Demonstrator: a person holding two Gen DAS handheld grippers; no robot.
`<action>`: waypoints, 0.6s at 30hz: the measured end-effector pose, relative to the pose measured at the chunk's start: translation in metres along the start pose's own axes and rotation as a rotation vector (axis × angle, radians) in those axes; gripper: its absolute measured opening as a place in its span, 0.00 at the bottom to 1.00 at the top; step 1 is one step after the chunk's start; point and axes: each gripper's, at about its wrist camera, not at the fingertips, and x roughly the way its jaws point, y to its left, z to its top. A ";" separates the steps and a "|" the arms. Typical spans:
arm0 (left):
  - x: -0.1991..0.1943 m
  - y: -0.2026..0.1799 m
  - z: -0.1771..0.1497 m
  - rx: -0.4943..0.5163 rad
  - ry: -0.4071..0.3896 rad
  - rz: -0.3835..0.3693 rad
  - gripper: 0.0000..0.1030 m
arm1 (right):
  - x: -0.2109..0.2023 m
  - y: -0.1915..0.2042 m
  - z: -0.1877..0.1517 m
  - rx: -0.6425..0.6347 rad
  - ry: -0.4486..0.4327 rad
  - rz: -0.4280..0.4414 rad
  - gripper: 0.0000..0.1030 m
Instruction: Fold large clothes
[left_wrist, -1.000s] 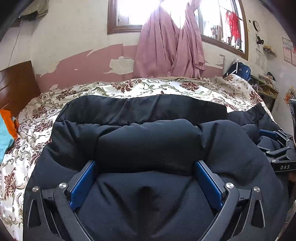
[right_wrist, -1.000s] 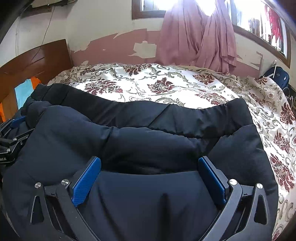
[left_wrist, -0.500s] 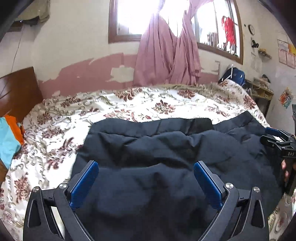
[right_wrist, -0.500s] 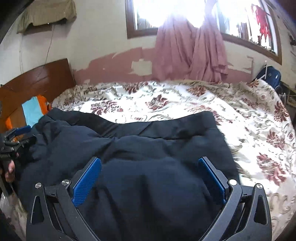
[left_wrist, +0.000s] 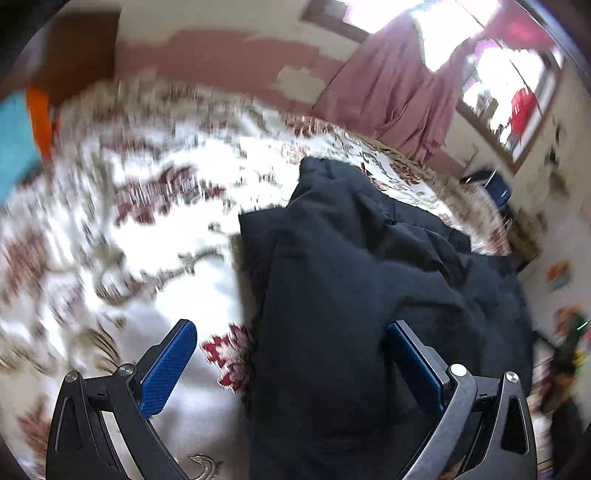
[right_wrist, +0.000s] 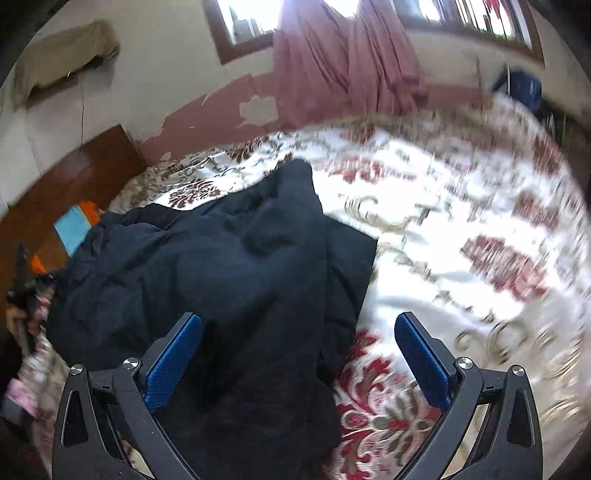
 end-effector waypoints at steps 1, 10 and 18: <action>0.003 0.004 0.000 -0.012 0.013 -0.009 1.00 | 0.009 -0.008 -0.001 0.038 0.013 0.030 0.99; 0.035 0.026 -0.003 0.002 0.142 -0.129 1.00 | 0.068 -0.041 -0.023 0.218 0.117 0.258 0.99; 0.045 0.033 -0.006 -0.001 0.148 -0.193 1.00 | 0.080 -0.031 -0.025 0.221 0.148 0.342 0.99</action>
